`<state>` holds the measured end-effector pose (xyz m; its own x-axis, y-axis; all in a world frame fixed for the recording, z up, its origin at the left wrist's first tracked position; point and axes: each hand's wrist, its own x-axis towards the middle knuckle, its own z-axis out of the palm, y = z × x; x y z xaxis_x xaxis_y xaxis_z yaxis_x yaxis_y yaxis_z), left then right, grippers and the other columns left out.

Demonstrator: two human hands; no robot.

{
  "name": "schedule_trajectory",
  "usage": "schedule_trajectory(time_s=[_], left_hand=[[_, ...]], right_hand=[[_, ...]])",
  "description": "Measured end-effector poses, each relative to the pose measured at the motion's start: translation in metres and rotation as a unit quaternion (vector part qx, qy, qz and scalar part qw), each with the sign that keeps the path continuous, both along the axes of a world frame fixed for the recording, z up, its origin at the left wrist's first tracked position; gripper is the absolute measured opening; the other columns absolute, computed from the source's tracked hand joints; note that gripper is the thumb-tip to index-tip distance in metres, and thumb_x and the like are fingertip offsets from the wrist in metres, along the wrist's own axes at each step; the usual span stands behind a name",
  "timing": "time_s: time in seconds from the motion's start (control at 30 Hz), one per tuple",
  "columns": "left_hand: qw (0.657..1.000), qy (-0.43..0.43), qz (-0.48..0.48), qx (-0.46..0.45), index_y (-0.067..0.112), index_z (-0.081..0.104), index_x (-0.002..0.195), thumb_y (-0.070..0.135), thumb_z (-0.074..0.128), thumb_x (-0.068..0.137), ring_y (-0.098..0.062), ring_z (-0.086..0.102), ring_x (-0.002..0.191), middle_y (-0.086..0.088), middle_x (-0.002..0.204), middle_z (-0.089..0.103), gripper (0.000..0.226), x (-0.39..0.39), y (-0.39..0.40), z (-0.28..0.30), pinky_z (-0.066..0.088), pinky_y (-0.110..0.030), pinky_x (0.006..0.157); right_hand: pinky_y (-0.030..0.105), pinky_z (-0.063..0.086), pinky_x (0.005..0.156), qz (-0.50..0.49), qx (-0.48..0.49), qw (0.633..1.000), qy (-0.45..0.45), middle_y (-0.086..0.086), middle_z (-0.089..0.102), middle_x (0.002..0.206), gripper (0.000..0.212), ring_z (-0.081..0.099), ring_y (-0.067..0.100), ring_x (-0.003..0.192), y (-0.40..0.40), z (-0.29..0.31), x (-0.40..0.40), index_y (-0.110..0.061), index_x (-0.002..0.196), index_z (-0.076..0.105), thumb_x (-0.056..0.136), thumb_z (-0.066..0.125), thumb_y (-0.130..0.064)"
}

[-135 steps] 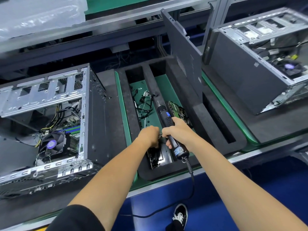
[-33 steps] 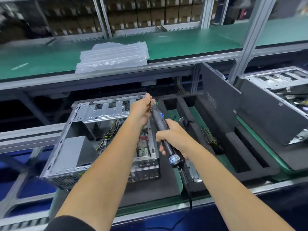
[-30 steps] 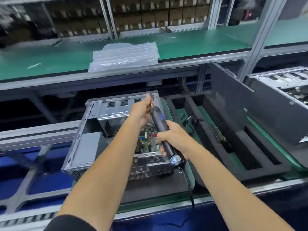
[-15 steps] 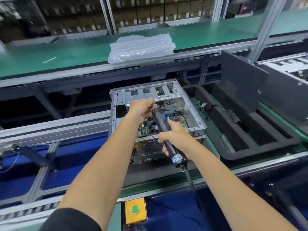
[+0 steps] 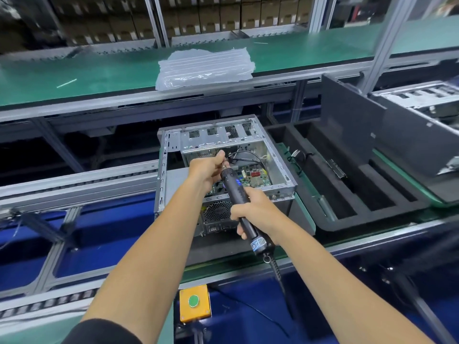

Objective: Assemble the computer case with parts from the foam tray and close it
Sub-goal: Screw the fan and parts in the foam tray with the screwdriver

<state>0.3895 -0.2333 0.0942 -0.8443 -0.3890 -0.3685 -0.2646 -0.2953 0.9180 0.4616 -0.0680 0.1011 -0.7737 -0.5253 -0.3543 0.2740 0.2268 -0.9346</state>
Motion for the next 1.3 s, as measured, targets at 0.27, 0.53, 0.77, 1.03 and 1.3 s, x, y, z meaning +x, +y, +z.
schedule_trajectory(time_s=[0.27, 0.53, 0.77, 1.03, 1.3], left_hand=[[0.999, -0.024, -0.045, -0.013, 0.012, 0.063, 0.081, 0.023, 0.053, 0.097, -0.006, 0.054, 0.061, -0.001, 0.075, 0.066, 0.022, 0.020, -0.001, -0.002, 0.048, -0.018, 0.047], [0.998, -0.027, -0.063, 0.002, 0.012, 0.062, 0.078, 0.025, 0.054, 0.096, -0.008, 0.054, 0.064, 0.005, 0.059, 0.067, 0.023, 0.030, -0.006, -0.004, 0.050, -0.022, 0.065], [0.987, -0.044, -0.142, -0.054, 0.012, 0.068, 0.080, 0.022, 0.056, 0.095, -0.011, 0.051, 0.070, -0.001, 0.080, 0.064, 0.021, 0.041, -0.013, -0.002, 0.052, -0.021, 0.060], [0.984, -0.021, -0.140, -0.104, 0.007, 0.068, 0.085, 0.028, 0.058, 0.094, -0.012, 0.054, 0.061, -0.001, 0.073, 0.058, 0.025, 0.054, -0.015, 0.007, 0.050, -0.024, 0.061], [0.919, 0.014, -0.032, -0.392, 0.013, 0.066, 0.081, 0.012, 0.046, 0.095, -0.014, 0.056, 0.073, 0.001, 0.076, 0.065, 0.024, 0.053, -0.047, -0.002, 0.047, -0.027, 0.068]], right_hand=[[0.031, 0.048, 0.044, 0.020, -0.003, 1.000, -0.004, 0.012, 0.051, 0.079, 0.035, 0.053, 0.025, 0.046, 0.005, -0.007, 0.006, -0.014, 0.109, 0.047, 0.080, 0.060, 0.002], [0.032, 0.049, 0.045, 0.040, -0.004, 0.999, -0.012, 0.015, 0.049, 0.082, 0.034, 0.054, 0.025, 0.047, 0.006, -0.008, 0.015, -0.013, 0.106, 0.047, 0.079, 0.060, 0.003], [0.031, 0.049, 0.045, 0.031, -0.015, 0.999, -0.029, 0.014, 0.050, 0.078, 0.035, 0.054, 0.024, 0.048, 0.009, -0.012, 0.023, -0.011, 0.108, 0.048, 0.079, 0.061, 0.003], [0.034, 0.049, 0.049, 0.018, -0.029, 0.999, -0.031, 0.015, 0.052, 0.075, 0.039, 0.054, 0.025, 0.048, 0.002, -0.011, 0.032, -0.010, 0.109, 0.047, 0.075, 0.064, -0.002], [0.030, 0.049, 0.046, 0.053, -0.007, 0.996, -0.072, 0.013, 0.056, 0.092, 0.079, 0.057, 0.021, 0.047, 0.006, -0.040, 0.071, -0.022, 0.148, 0.027, 0.081, 0.063, -0.002]])
